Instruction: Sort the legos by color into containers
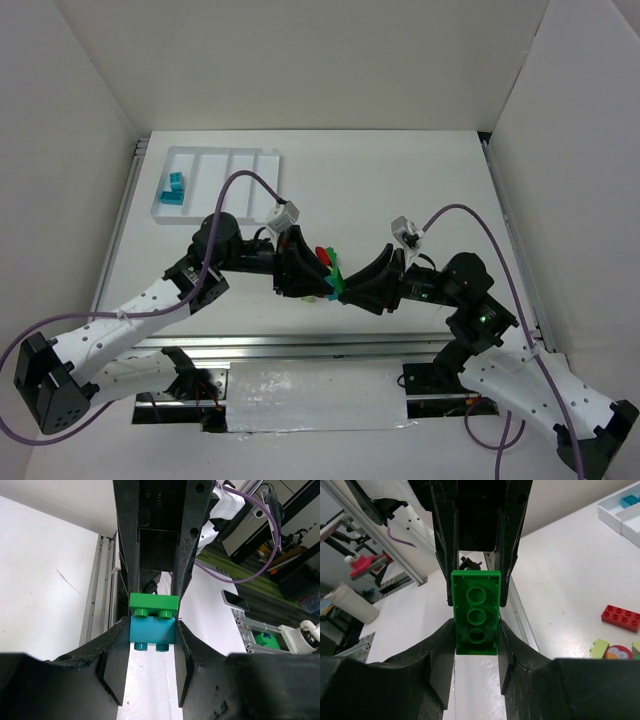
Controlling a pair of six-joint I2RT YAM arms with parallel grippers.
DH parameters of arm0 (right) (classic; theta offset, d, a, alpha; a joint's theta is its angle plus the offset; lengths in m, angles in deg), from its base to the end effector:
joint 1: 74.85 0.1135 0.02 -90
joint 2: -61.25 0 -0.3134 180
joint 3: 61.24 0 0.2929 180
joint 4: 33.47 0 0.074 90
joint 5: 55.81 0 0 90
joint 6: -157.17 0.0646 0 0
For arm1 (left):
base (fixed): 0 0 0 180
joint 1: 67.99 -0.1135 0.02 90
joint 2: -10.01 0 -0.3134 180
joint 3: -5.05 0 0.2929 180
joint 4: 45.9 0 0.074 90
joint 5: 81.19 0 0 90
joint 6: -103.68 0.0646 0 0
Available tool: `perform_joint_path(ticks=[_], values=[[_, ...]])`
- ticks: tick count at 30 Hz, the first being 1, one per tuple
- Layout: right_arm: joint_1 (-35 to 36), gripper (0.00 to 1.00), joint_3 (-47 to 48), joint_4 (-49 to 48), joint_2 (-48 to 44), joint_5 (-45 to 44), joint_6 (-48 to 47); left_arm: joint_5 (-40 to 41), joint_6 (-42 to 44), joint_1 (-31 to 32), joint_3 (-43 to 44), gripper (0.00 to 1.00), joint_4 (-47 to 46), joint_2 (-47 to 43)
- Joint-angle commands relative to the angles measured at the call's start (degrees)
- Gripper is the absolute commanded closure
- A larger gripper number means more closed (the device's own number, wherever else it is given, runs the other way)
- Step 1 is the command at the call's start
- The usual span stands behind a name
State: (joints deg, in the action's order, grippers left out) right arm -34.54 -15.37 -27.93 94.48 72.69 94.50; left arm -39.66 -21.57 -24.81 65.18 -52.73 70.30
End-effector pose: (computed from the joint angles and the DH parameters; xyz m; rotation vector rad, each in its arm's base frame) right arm 0.1015 0.1389 0.3647 -0.7760 1.4555 1.4117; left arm 0.1664 -0.2225 0.3985 0.8987 1.5077 -1.6590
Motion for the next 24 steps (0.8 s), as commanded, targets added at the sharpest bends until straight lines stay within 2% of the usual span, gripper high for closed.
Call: perform_joint_path(ticks=[1,9,12,13,15,17,19,20,22,23,24], values=[[-1.0,1.0,-0.1,0.7,-4.0,-4.7,-2.5,-3.0,1.3,-1.3,0.6,1.0,-0.7,0.4],[-3.9,1.0,-0.4,4.3,-6.6,-8.1,-3.5,-3.6,0.8,-3.4,0.7,1.0,-1.6,0.8],[-4.0,1.0,0.3,6.0,-6.3,-15.7,-3.0,2.7,3.1,-5.0,3.5,1.0,6.1,1.4],[-4.0,1.0,0.9,8.1,-5.8,-19.0,-3.1,6.9,3.5,-5.6,4.3,1.0,10.5,1.7],[-4.0,1.0,1.8,9.4,-4.4,-20.6,-3.3,10.5,3.6,-8.7,6.9,1.0,14.3,2.8],[-3.9,1.0,3.2,11.4,-3.5,-22.1,-3.2,18.0,3.7,-12.5,9.2,1.0,21.9,4.2],[-4.0,1.0,4.0,12.8,-2.8,-24.5,-2.5,27.6,3.8,-17.1,14.3,1.0,28.2,7.6],[-3.9,1.0,4.2,13.5,-2.6,-28.0,-1.6,31.1,4.2,-18.9,18.7,1.0,34.6,10.7],[-3.9,1.0,5.2,15.7,-1.5,-31.5,-0.6,38.7,3.9,-24.3,22.7,1.0,39.3,14.0],[-4.0,1.0,5.2,16.1,-1.2,-32.4,-0.3,45.4,2.6,-26.5,26.6,1.0,41.7,17.0],[-3.9,1.0,5.3,16.4,-0.5,-32.8,-0.3,47.5,1.7,-28.7,28.0,1.0,44.2,18.4]])
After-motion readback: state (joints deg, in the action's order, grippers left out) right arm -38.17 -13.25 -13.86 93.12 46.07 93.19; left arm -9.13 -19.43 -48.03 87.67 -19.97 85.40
